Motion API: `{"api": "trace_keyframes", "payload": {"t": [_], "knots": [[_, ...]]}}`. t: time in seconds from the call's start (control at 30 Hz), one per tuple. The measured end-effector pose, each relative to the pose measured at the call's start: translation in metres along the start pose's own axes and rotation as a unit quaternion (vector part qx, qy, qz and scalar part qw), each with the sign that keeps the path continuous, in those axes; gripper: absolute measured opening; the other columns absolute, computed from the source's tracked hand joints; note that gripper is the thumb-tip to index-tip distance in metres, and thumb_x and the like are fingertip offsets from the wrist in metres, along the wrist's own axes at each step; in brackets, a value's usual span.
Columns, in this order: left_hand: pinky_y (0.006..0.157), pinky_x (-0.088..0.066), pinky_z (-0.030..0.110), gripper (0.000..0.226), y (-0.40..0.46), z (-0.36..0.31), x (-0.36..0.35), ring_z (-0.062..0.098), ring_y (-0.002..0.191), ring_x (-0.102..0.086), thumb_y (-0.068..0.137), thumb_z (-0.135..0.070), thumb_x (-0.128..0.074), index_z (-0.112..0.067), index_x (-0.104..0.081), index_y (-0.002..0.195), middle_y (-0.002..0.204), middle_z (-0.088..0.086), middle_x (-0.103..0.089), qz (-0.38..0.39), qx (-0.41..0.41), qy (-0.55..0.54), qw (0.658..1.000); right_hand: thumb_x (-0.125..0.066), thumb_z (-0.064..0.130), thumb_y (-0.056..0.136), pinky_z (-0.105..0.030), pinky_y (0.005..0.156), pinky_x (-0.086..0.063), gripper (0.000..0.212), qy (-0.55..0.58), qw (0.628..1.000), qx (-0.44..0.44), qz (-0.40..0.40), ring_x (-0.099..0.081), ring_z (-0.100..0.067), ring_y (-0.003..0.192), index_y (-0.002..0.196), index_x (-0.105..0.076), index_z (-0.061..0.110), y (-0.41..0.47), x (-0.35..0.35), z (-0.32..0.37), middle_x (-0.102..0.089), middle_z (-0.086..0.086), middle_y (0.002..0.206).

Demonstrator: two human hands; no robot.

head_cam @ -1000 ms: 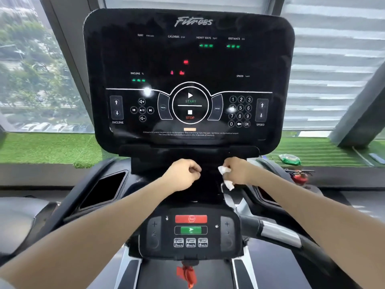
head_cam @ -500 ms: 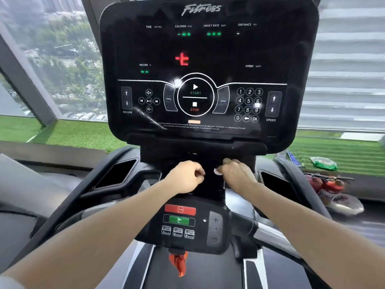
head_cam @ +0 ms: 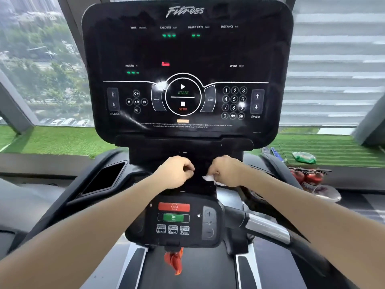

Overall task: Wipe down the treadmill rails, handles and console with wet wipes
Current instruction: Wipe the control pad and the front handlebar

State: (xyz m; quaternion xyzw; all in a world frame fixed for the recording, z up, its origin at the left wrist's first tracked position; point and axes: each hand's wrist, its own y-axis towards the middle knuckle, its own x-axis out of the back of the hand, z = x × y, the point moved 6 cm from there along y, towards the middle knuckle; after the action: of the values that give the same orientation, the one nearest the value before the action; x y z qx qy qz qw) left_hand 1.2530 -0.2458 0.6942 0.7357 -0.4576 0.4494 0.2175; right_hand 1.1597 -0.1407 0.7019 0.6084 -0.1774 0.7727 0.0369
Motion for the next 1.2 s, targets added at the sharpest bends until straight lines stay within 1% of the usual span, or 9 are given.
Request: {"api": "trace_keyframes", "payload": {"t": [0.17,0.4,0.53,0.63,0.7,0.8,0.9,1.07,1.2], "knots": [[0.082,-0.046,0.02,0.017,0.003,0.03,0.023,0.014,0.091,-0.062,0.09,-0.02,-0.061,-0.017,-0.068,0.106,0.099,-0.002,-0.067,-0.026,0.004,-0.051,0.998,-0.047,0.015,0.091,-0.039,0.09,-0.049,0.03,0.042,0.996,-0.011,-0.073,-0.058,-0.028,0.108,0.111,-0.069,0.013,0.016,0.036,0.038,-0.067,-0.008,0.112],[0.087,-0.048,0.03,0.021,-0.02,0.126,0.063,0.022,0.096,-0.062,0.088,-0.012,-0.059,-0.013,-0.066,0.108,0.102,0.003,-0.068,-0.063,0.03,-0.082,0.994,-0.043,0.015,0.091,-0.038,0.084,-0.051,0.028,0.066,0.996,0.0,-0.061,-0.06,-0.024,0.096,0.104,-0.067,0.013,0.072,0.024,0.136,-0.067,-0.005,0.102],[0.092,-0.047,0.03,0.026,-0.038,0.189,0.084,0.024,0.106,-0.061,0.09,-0.014,-0.058,-0.011,-0.065,0.115,0.112,0.006,-0.066,-0.065,0.048,-0.084,0.993,-0.044,0.011,0.09,-0.03,0.079,-0.045,0.031,0.018,0.998,0.014,-0.061,-0.055,-0.024,0.101,0.113,-0.064,0.016,0.111,0.01,0.187,-0.057,-0.003,0.111],[0.092,-0.046,0.028,0.027,-0.051,0.231,0.093,0.022,0.108,-0.061,0.091,-0.014,-0.056,-0.012,-0.065,0.116,0.115,0.005,-0.066,-0.061,0.064,-0.083,0.993,-0.047,0.014,0.092,-0.032,0.084,-0.045,0.032,-0.018,0.998,0.004,-0.06,-0.055,-0.025,0.108,0.121,-0.061,0.019,0.136,0.0,0.21,-0.055,-0.003,0.12],[0.094,-0.046,0.03,0.028,-0.057,0.254,0.092,0.022,0.108,-0.061,0.089,-0.013,-0.055,-0.014,-0.066,0.115,0.117,0.003,-0.067,-0.047,0.07,-0.074,0.994,-0.046,0.013,0.093,-0.033,0.084,-0.044,0.032,-0.042,0.998,-0.008,-0.045,-0.055,-0.025,0.109,0.12,-0.063,0.021,0.149,-0.011,0.22,-0.054,-0.003,0.122],[0.097,-0.045,0.034,0.033,-0.064,0.281,0.085,0.018,0.113,-0.058,0.089,-0.015,-0.054,-0.018,-0.063,0.121,0.123,-0.002,-0.063,-0.021,0.081,-0.061,0.995,-0.047,0.005,0.093,-0.032,0.073,-0.044,0.033,-0.151,0.989,-0.005,-0.01,-0.054,-0.027,0.108,0.114,-0.065,0.022,0.167,-0.03,0.233,-0.052,-0.004,0.115],[0.099,-0.045,0.035,0.035,-0.067,0.294,0.074,0.017,0.117,-0.056,0.091,-0.017,-0.052,-0.021,-0.06,0.125,0.13,-0.004,-0.057,-0.006,0.077,-0.062,0.995,-0.045,-0.002,0.091,-0.03,0.067,-0.035,0.031,-0.22,0.975,0.006,0.017,-0.048,-0.025,0.108,0.112,-0.062,0.014,0.181,-0.04,0.239,-0.046,-0.005,0.108],[0.098,-0.043,0.031,0.035,-0.065,0.289,0.064,0.015,0.119,-0.051,0.093,-0.019,-0.053,-0.022,-0.057,0.127,0.13,-0.005,-0.053,-0.004,0.051,-0.05,0.997,-0.045,0.001,0.093,-0.03,0.066,-0.036,0.024,-0.284,0.958,0.029,0.021,-0.043,-0.024,0.113,0.109,-0.06,0.009,0.2,-0.044,0.236,-0.048,-0.005,0.116],[0.095,-0.044,0.033,0.036,-0.063,0.284,0.056,0.017,0.119,-0.049,0.092,-0.02,-0.052,-0.023,-0.056,0.128,0.128,-0.005,-0.052,0.02,0.038,-0.023,0.999,-0.044,0.0,0.092,-0.03,0.066,-0.034,0.023,-0.286,0.957,0.026,0.037,-0.042,-0.024,0.113,0.109,-0.059,0.006,0.204,-0.049,0.233,-0.045,-0.005,0.118]]}}
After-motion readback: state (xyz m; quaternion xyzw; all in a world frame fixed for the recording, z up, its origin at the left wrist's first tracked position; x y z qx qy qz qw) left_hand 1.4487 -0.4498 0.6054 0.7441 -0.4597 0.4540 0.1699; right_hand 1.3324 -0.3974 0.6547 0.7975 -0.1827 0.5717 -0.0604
